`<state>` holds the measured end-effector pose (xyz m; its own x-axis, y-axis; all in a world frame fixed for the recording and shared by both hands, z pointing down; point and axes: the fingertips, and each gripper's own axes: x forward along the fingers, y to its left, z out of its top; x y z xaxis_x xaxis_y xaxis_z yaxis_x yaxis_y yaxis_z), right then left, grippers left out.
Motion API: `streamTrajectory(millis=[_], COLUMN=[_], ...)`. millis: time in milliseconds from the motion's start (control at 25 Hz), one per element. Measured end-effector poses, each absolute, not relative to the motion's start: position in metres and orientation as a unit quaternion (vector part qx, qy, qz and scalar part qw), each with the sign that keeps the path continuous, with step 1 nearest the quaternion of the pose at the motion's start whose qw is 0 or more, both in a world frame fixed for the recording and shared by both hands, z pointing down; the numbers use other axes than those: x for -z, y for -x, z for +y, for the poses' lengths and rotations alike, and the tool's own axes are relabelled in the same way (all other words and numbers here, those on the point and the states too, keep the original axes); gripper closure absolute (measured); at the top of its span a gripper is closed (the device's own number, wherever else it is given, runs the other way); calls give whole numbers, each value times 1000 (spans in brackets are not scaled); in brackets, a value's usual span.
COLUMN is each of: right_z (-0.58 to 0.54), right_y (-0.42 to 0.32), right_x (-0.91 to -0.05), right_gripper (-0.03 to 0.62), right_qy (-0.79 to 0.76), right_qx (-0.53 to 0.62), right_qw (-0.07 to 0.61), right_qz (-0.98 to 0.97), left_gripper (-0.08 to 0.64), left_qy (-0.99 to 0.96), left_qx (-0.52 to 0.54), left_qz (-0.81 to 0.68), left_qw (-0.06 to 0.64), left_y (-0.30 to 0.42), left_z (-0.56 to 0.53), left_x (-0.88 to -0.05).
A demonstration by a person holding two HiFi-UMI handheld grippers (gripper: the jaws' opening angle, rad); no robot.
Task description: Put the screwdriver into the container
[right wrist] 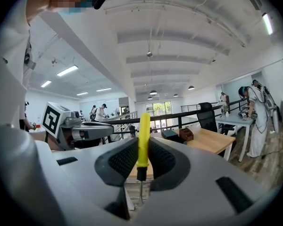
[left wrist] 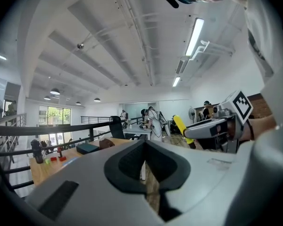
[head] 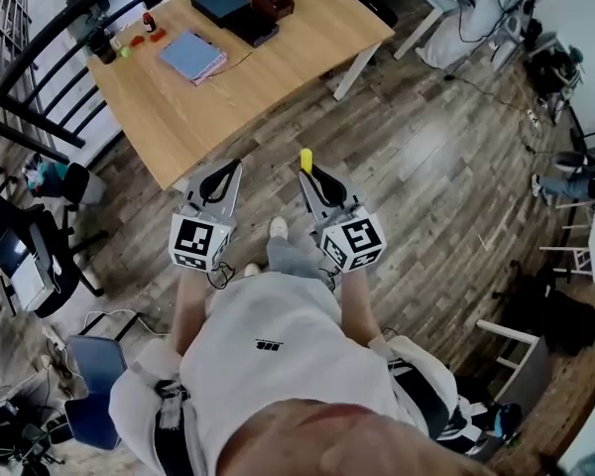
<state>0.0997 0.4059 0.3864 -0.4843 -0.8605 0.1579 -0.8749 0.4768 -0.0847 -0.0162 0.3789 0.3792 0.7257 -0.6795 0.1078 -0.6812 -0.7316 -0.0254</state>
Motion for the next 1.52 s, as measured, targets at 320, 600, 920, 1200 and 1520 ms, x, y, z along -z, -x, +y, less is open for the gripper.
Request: streamTrajectory(millis=[320,600,920,1200,1520], right_z=[340,294,255,224,189], right_y=[-133,-156,-174,-174,-167], right_x=[-381,-378,-378,-379,-379], right_gripper=[532,532,532,532,532], right_qy=[-483,-460,-445,-436,-435], right_qx=[-76,-78,-78,-76,-73], right_qw=[48,44,46,46,46], right_qz=[-871,-883,-891,-896,-896], left_gripper=[557,557,556,557,555], left_qy=[-920,-910,-907,-904,-903], left_qx=[-52,-63,-61,-65,-62], left_qz=[-388,-409,-416,-422,-424], left_qw=[3,9,0,-5,-2], left_y=[-18,-43,-67,-69,-63], left_z=[317,281,247,219,183], left_x=[-369,-367,-361,-361,-364])
